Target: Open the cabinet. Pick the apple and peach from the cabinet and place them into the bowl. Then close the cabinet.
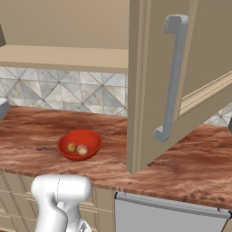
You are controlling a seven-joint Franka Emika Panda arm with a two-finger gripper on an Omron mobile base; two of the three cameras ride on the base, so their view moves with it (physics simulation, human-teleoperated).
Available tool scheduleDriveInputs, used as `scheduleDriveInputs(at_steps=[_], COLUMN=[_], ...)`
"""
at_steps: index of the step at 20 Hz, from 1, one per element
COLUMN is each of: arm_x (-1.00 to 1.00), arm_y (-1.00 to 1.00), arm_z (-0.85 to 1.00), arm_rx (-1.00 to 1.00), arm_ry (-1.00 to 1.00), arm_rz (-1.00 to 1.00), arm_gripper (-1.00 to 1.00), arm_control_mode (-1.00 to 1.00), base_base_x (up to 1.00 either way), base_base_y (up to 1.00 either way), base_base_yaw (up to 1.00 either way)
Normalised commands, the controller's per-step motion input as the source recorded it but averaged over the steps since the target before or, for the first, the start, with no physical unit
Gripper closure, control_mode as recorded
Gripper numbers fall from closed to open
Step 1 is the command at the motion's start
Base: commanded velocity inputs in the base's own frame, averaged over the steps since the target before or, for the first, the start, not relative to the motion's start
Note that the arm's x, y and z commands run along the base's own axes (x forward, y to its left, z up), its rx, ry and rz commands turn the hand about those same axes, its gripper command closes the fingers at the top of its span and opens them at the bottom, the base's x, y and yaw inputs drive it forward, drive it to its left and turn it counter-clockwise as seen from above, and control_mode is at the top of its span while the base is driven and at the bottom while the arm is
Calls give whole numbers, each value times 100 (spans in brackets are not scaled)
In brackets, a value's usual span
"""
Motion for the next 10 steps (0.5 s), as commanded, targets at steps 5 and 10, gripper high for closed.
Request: scheduleDriveInputs(at_steps=[5, 10], arm_x=[-100, -60], arm_y=[4, 6], arm_z=[7, 0], arm_rx=[-16, -11], arm_ry=[-37, -13], arm_rz=[23, 5], arm_gripper=[-100, -100], arm_control_mode=[-100, -100], base_base_x=[0, 0], base_base_y=[0, 0], base_base_yaw=[0, 0])
